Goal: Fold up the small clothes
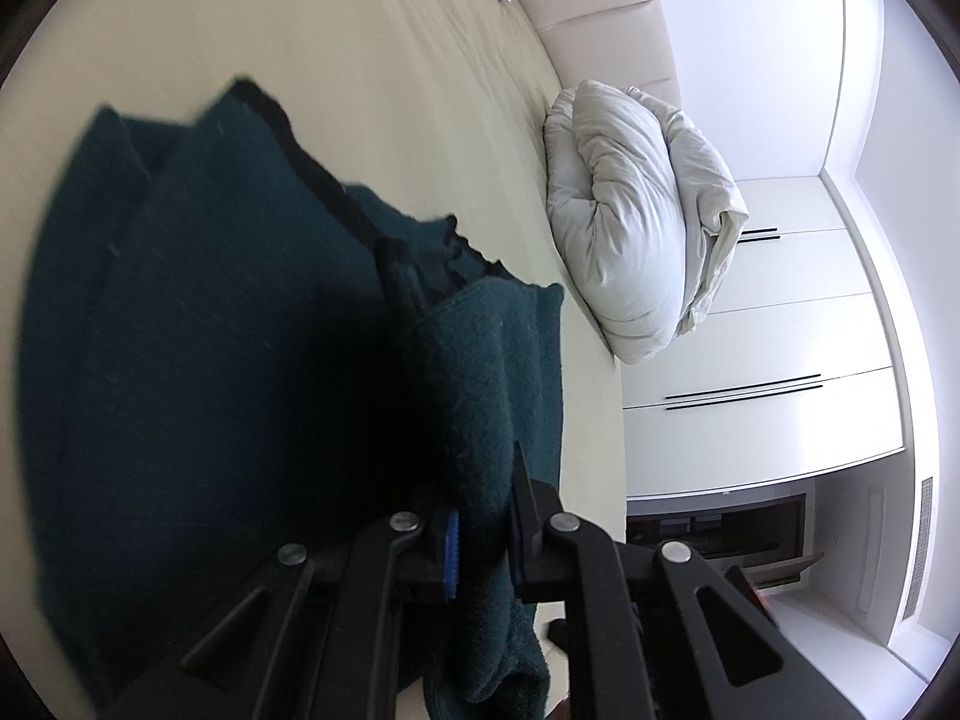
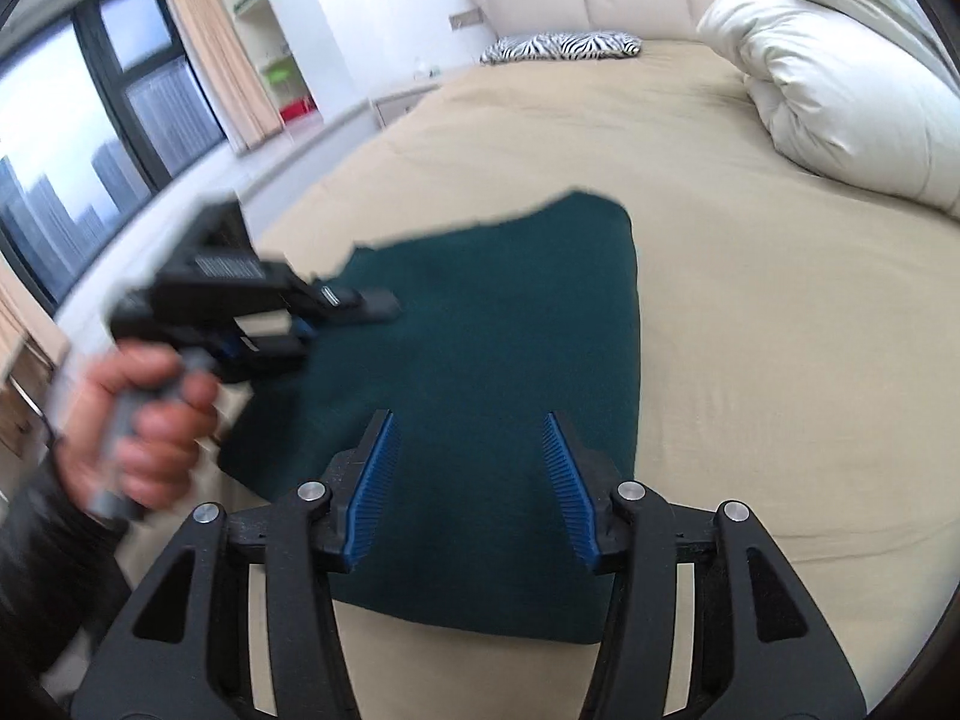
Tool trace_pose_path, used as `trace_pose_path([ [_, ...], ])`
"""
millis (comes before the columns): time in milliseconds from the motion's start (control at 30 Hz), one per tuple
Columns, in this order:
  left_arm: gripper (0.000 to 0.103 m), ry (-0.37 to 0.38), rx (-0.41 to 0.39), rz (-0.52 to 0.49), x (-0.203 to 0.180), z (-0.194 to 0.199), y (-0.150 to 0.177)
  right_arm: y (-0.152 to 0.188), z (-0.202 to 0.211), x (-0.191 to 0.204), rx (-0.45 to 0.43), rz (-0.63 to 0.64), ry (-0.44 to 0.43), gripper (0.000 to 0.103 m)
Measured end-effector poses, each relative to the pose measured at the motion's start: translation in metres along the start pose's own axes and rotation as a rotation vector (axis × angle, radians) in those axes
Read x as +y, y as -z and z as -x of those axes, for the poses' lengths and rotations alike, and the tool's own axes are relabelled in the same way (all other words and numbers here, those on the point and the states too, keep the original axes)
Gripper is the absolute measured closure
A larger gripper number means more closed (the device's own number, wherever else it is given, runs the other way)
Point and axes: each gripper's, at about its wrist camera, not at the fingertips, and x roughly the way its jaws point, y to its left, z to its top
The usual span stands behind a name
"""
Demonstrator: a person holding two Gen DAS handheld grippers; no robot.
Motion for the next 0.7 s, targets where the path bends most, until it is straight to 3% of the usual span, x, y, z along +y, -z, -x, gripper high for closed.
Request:
trace_pose_path([
  [300, 0.090, -0.064, -0.064, 0.006, 0.019, 0.055, -0.023, 0.012, -0.063, 0.054, 0.086, 0.139, -0.080, 0.055],
  [600, 0.090, -0.094, -0.091, 0.064, 0.047, 0.081, -0.040, 0.006, -0.089, 0.073, 0.109, 0.156, -0.168, 0.055],
  [700, 0.090, -0.137, -0.080, 0.079, 0.060, 0.077, -0.040, 0.009, -0.096, 0.074, 0.129, 0.147, -0.192, 0.054],
])
